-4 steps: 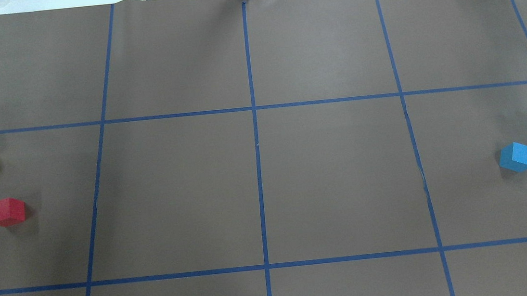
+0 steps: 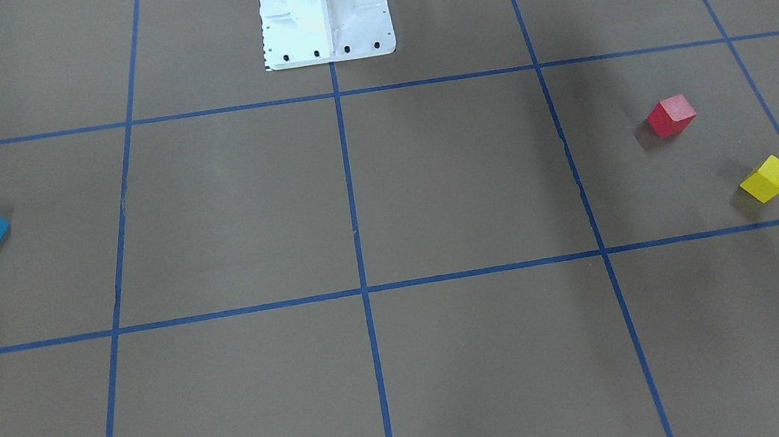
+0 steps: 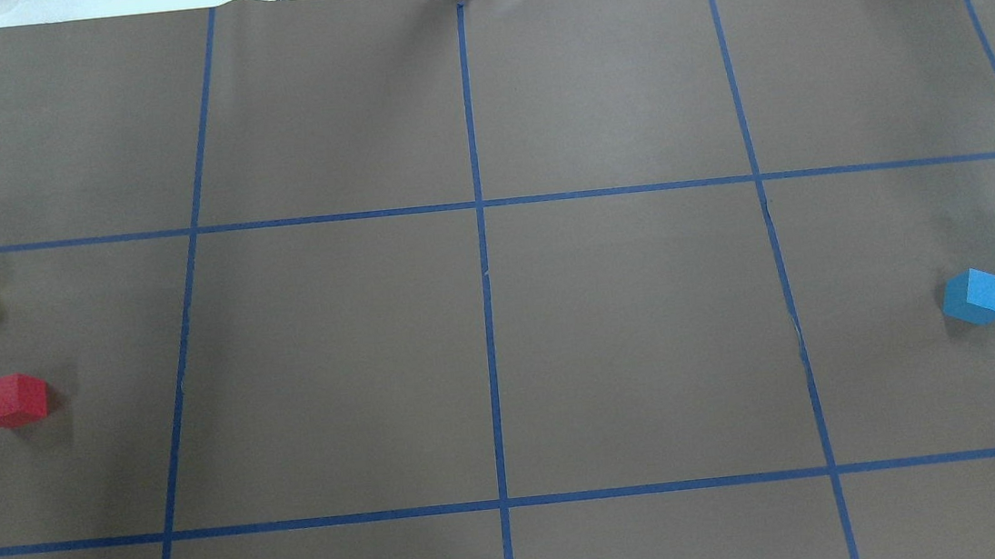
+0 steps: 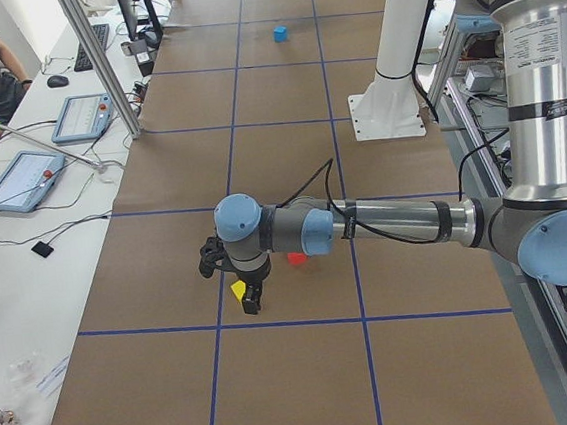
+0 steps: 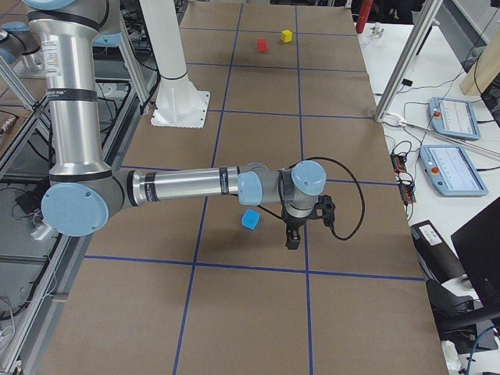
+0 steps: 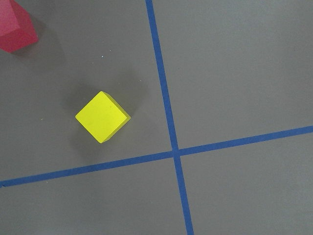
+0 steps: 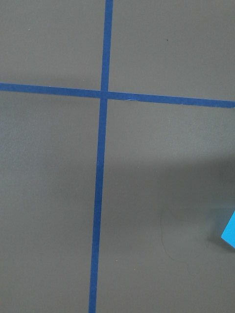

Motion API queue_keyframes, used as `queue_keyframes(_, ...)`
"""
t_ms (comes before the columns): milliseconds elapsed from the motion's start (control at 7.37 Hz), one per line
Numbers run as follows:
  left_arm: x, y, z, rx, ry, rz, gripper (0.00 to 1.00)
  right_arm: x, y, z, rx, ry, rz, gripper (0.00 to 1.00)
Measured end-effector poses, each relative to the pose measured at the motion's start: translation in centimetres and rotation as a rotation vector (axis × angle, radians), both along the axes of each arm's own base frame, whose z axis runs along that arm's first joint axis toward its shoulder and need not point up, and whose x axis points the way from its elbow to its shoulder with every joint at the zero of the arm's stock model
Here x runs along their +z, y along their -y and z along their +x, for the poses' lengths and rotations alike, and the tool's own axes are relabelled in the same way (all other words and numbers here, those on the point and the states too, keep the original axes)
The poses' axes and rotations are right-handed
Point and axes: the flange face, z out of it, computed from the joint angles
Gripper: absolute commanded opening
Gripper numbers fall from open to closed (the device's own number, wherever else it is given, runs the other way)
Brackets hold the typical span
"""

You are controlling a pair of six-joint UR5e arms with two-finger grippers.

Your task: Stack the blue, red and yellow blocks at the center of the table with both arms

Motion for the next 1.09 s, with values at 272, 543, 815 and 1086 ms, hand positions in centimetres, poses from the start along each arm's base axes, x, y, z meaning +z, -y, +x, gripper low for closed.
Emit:
queue_keyframes(272,0.1,0.0,0.0,0.001,0.0,0.0,1.0,0.4,0.0,0.0,-0.002,0.0,0.009,1.0)
queue_keyframes(543,0.0,0.0,0.0,0.001,0.0,0.001,1.0,0.1,0.5,0.0,0.0,-0.009,0.017,1.0)
queue_keyframes(815,0.0,0.0,0.0,0.001,0.0,0.001,1.0,0.5,0.2,0.1,0.001,-0.011,0.011,1.0)
queue_keyframes(1086,0.0,0.1,0.0,0.0,-0.001,0.001,1.0,1.1,-0.6,0.1,-0.003,-0.007,0.033,1.0)
